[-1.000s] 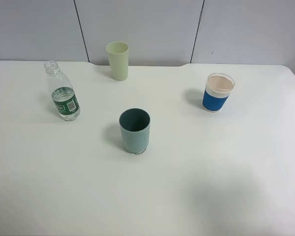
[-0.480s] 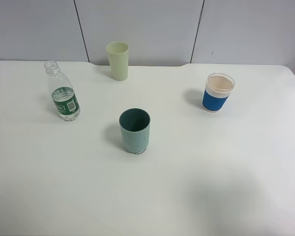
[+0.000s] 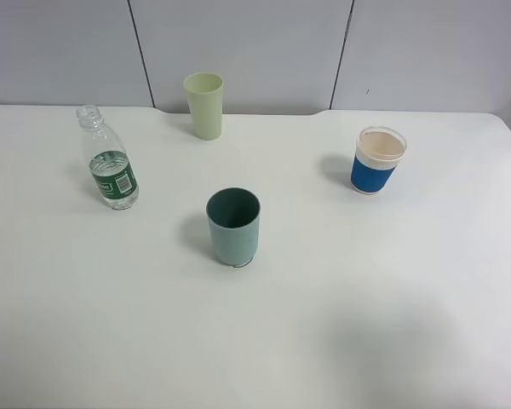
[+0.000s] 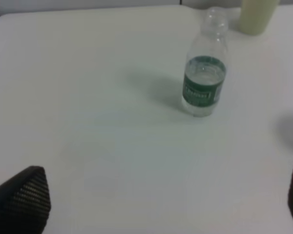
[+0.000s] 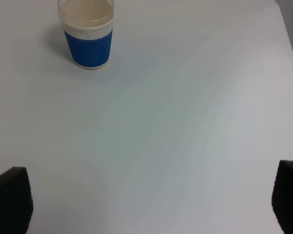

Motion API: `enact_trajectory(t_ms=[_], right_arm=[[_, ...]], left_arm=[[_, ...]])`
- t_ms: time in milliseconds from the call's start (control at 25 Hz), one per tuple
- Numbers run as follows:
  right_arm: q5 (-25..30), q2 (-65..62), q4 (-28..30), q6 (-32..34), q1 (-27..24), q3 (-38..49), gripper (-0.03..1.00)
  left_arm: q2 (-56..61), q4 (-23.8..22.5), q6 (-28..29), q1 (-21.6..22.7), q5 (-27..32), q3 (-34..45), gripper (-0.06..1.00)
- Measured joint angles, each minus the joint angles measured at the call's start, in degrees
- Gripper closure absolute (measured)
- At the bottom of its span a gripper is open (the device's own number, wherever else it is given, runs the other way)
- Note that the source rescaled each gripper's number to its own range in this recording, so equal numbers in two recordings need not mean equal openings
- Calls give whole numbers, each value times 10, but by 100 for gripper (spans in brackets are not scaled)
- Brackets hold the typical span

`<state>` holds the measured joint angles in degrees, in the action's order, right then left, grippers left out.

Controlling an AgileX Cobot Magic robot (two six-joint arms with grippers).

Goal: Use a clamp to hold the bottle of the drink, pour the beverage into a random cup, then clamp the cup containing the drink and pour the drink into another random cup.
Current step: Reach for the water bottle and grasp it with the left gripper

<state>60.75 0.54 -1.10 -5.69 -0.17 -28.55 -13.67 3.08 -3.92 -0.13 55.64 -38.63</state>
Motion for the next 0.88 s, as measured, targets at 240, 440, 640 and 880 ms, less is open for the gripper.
enact_trajectory(t_ms=[240, 440, 640, 880], right_arm=[[0, 0, 0, 0, 0, 0, -3], [0, 0, 0, 0, 0, 0, -3], [0, 0, 0, 0, 0, 0, -3], [0, 0, 0, 0, 0, 0, -3]], left_arm=[[-94, 22, -34, 0, -5, -5, -6], [-163, 29, -43, 0, -9, -5, -6], [-226, 30, -67, -3, -14, -3, -6], [-294, 29, -70, -54, -27, -3, -6]])
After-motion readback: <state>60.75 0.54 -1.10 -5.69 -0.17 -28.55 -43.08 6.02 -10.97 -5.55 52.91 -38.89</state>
